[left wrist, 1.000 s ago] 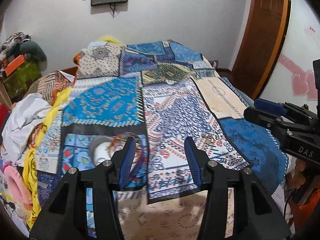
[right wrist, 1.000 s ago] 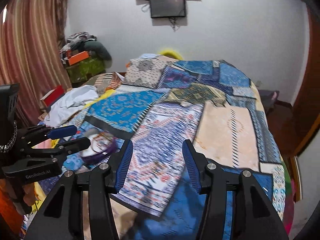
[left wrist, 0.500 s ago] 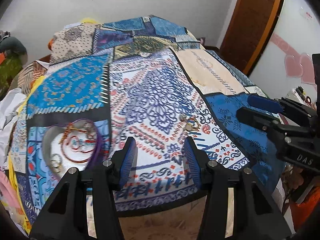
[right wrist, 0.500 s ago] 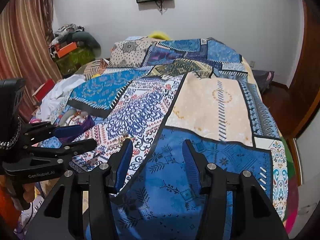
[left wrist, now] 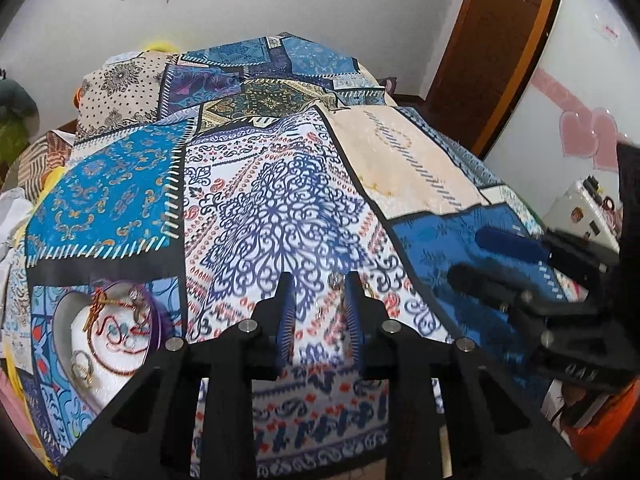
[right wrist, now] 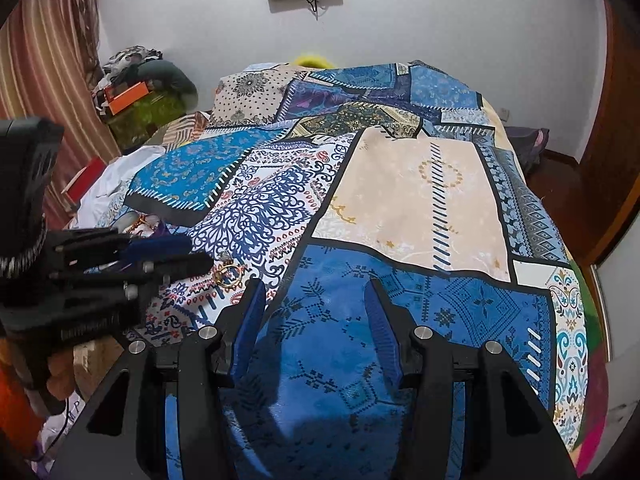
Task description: Organize jewelry
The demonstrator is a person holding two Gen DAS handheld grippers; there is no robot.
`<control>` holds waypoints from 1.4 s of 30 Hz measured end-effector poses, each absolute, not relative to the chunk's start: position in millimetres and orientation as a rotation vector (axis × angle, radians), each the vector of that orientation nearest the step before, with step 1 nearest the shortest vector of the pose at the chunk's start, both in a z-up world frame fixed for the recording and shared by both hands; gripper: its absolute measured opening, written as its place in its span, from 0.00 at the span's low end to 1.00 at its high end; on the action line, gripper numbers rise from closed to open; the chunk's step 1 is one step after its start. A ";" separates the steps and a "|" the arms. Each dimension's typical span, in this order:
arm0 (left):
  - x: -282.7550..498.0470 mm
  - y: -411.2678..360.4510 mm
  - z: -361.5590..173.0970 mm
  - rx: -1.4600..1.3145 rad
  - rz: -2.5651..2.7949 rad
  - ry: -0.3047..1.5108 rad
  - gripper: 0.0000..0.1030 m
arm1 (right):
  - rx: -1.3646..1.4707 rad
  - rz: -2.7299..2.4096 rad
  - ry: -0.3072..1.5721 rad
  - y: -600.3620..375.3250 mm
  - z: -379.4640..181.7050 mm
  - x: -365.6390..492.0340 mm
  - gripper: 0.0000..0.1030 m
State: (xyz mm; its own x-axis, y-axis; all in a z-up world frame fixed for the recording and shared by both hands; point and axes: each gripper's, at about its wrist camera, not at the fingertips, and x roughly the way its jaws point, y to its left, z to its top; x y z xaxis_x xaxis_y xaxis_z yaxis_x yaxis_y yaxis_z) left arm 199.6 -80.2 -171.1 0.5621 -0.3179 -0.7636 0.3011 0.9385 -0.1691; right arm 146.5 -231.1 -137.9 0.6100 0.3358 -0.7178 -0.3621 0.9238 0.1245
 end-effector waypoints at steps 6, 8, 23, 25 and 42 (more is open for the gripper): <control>207.1 -88.5 -178.5 -0.013 -0.388 0.920 0.08 | -0.039 0.411 0.832 -229.0 -141.8 148.4 0.46; 208.2 -88.7 -181.8 -0.019 -0.379 0.922 0.08 | -0.041 0.416 0.834 -227.1 -141.9 148.8 0.46; 182.4 -41.8 -154.0 -0.073 -0.307 0.820 0.08 | -0.136 0.554 0.857 -173.0 -147.7 155.6 0.46; 178.2 -38.0 -151.8 -0.074 -0.302 0.811 0.08 | -0.145 0.555 0.875 -166.9 -152.0 157.9 0.43; 153.7 -18.2 -129.5 -0.092 -0.289 0.734 0.08 | -0.156 0.539 0.848 -158.1 -137.5 150.7 0.18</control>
